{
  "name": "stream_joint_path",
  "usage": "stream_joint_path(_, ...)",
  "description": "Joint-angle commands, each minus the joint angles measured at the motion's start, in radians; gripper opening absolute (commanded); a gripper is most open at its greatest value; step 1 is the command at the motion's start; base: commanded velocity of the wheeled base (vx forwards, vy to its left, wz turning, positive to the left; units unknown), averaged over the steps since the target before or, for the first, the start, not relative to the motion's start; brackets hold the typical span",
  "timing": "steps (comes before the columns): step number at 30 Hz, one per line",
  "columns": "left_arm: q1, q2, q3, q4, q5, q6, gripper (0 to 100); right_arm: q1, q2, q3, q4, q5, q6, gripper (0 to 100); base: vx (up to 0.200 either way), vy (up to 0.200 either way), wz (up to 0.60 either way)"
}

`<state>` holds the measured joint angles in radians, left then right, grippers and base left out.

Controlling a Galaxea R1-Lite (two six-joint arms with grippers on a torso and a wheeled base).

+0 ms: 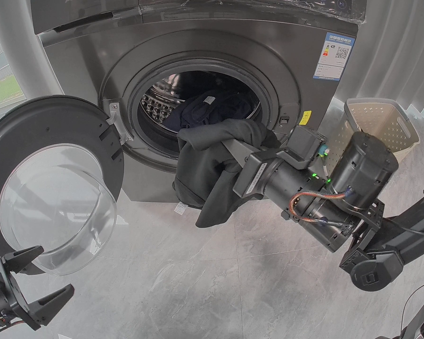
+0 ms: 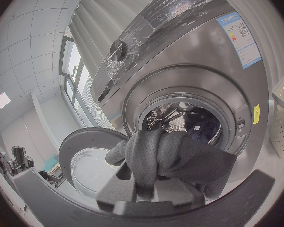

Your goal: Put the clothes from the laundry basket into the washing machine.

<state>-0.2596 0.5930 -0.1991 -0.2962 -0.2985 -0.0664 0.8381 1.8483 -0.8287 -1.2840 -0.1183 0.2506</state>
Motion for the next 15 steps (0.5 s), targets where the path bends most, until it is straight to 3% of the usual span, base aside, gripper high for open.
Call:
stream_joint_path(1, -0.07, 0.237, -0.019, -0.092, -0.028, -0.001, 100, 0.019, 0.08, -0.07, -0.005, -0.034, 0.007, 0, 0.0, 0.0, 0.0)
stream_joint_path(4, -0.076, 0.303, -0.017, -0.153, -0.053, 0.0, 100, 0.018, 0.103, -0.11, -0.005, -0.054, 0.012, 0, 0.0, 0.0, 0.0)
stream_joint_path(8, -0.109, 0.45, -0.042, -0.258, -0.111, 0.023, 100, 0.027, 0.141, -0.187, -0.015, -0.09, 0.087, 0, 0.0, 0.0, 0.0)
stream_joint_path(15, -0.138, 0.679, -0.149, -0.347, -0.114, 0.033, 100, 0.021, 0.137, -0.193, -0.015, -0.089, 0.087, 0, 0.0, 0.0, 0.0)
